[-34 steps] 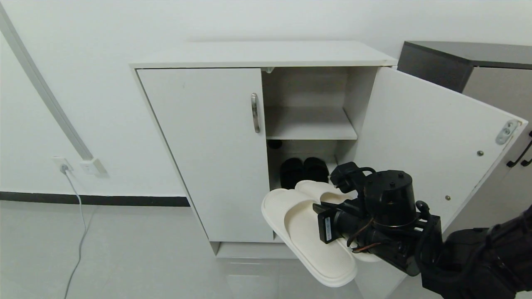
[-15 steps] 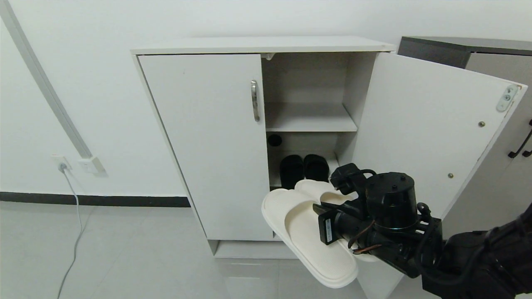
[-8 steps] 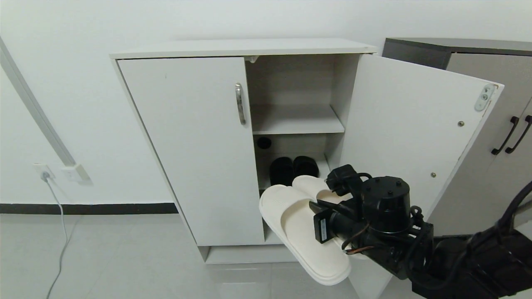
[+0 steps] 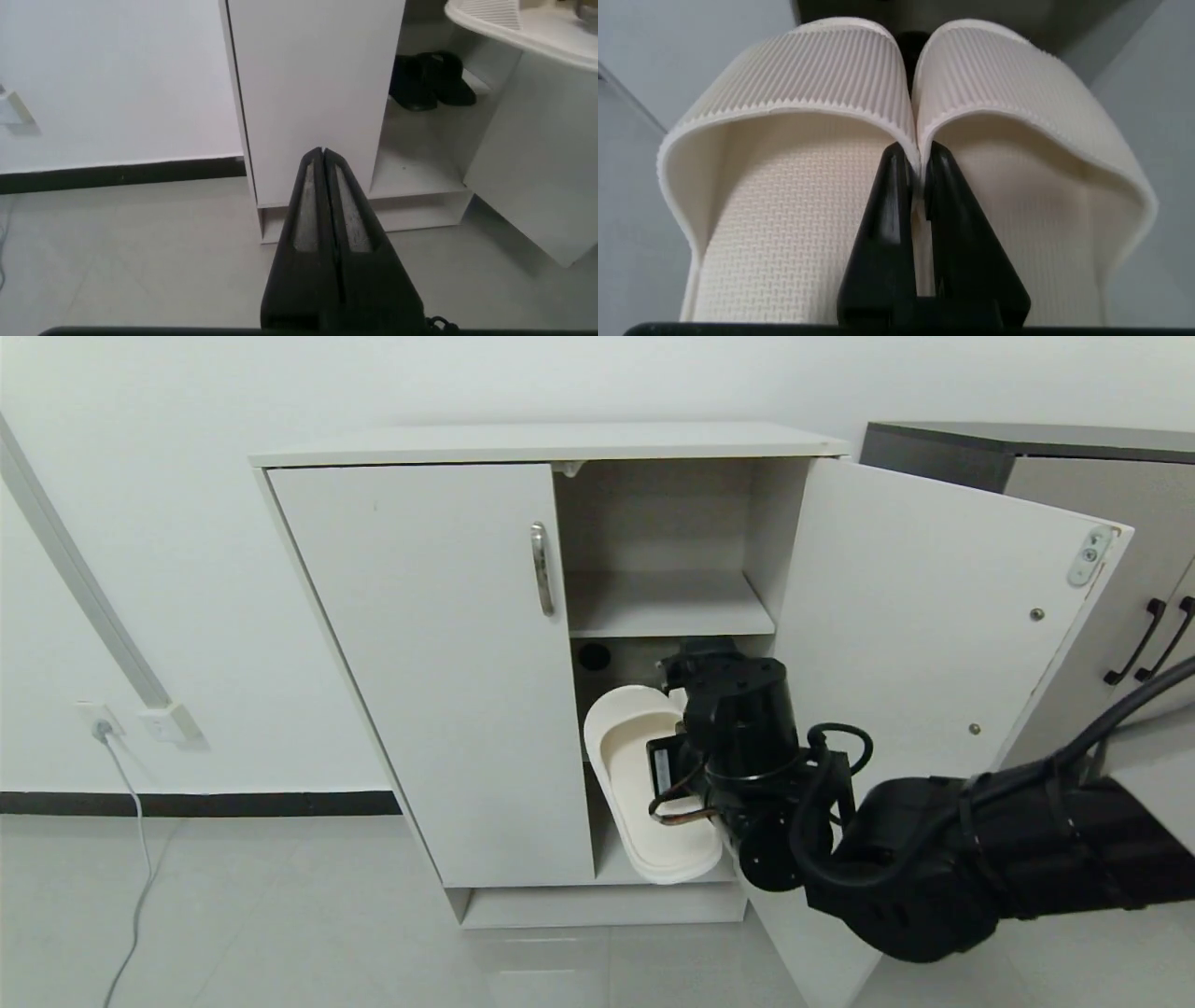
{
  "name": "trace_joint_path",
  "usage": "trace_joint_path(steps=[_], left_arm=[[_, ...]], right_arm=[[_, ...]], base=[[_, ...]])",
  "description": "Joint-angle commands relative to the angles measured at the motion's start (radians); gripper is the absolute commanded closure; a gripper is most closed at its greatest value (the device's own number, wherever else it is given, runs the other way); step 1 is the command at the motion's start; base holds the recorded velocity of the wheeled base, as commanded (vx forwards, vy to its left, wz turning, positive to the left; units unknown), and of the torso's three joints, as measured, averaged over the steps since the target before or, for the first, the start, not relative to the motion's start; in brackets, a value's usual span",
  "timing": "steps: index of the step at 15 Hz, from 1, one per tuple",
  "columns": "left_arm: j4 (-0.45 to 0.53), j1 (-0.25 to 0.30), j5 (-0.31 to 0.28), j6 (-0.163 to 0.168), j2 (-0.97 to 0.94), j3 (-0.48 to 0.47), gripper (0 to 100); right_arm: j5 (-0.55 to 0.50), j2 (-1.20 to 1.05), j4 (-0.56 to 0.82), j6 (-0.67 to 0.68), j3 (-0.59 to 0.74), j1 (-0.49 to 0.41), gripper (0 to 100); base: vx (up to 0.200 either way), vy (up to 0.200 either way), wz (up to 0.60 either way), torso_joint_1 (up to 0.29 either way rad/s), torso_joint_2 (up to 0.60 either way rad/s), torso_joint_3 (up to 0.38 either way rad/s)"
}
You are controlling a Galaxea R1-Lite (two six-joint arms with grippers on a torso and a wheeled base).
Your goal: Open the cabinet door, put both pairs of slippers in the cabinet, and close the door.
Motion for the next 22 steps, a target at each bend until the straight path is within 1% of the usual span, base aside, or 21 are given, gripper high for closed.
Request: trace_joint_path(steps=[1, 2, 3, 4, 5, 8, 9, 10, 11, 14, 16, 17, 22], left_arm=[[0.0, 0.0, 0.0, -0.001, 0.0, 0.0, 100], [0.0, 0.0, 0.0, -0.001, 0.0, 0.0, 100], [0.0, 0.0, 0.0, -0.001, 0.0, 0.0, 100], [0.0, 0.0, 0.0, -0.004, 0.0, 0.0, 100], [0.0, 0.0, 0.001, -0.006, 0.0, 0.0, 100], [0.0, 0.0, 0.0, -0.004, 0.0, 0.0, 100], [0.0, 0.001, 0.001, -0.004, 0.0, 0.0, 100], [0.0, 0.001, 0.001, -0.004, 0.0, 0.0, 100], [0.0, 0.0, 0.001, -0.004, 0.0, 0.0, 100], [0.0, 0.0, 0.001, -0.004, 0.0, 0.0, 100], [0.0, 0.0, 0.001, -0.004, 0.0, 0.0, 100], [0.0, 0.0, 0.001, -0.004, 0.0, 0.0, 100], [0.0, 0.001, 0.001, -0.003, 0.0, 0.0, 100]], right_arm=[[-0.052, -0.008, 0.197, 0.033, -0.201, 0.011, 100], [-0.077, -0.007, 0.268, 0.053, -0.269, 0.013, 100], [-0.109, -0.001, 0.304, 0.061, -0.321, 0.013, 100], [-0.123, 0.004, 0.309, 0.061, -0.339, 0.013, 100], [-0.124, 0.004, 0.307, 0.059, -0.341, 0.013, 100], [-0.131, -0.004, 0.306, 0.059, -0.342, 0.008, 100], [-0.147, -0.007, 0.309, 0.059, -0.345, 0.006, 100], [-0.192, -0.007, 0.309, 0.059, -0.345, -0.001, 100], [-0.21, -0.008, 0.309, 0.059, -0.345, -0.006, 100], [-0.2, -0.01, 0.304, 0.059, -0.341, -0.012, 100], [-0.131, -0.01, 0.301, 0.055, -0.341, -0.013, 100], [-0.12, -0.005, 0.301, 0.053, -0.347, -0.021, 100], [-0.12, 0.012, 0.298, 0.056, -0.347, -0.041, 100]], base=[[0.0, 0.0, 0.0, 0.0, 0.0, 0.0], [0.0, 0.0, 0.0, 0.0, 0.0, 0.0], [0.0, 0.0, 0.0, 0.0, 0.0, 0.0], [0.0, 0.0, 0.0, 0.0, 0.0, 0.0], [0.0, 0.0, 0.0, 0.0, 0.0, 0.0], [0.0, 0.2, 0.0, 0.001, 0.0, 0.002], [0.0, 0.2, 0.0, 0.007, 0.0, 0.007], [0.0, 0.0, 0.0, 0.0, 0.0, 0.0], [0.0, 0.0, 0.0, 0.0, 0.0, 0.0], [0.0, 0.0, 0.0, 0.0, 0.0, 0.0], [0.0, 0.0, 0.0, 0.0, 0.0, 0.0], [0.0, 0.0, 0.0, 0.0, 0.0, 0.0], [0.0, 0.0, 0.0, 0.0, 0.0, 0.0]])
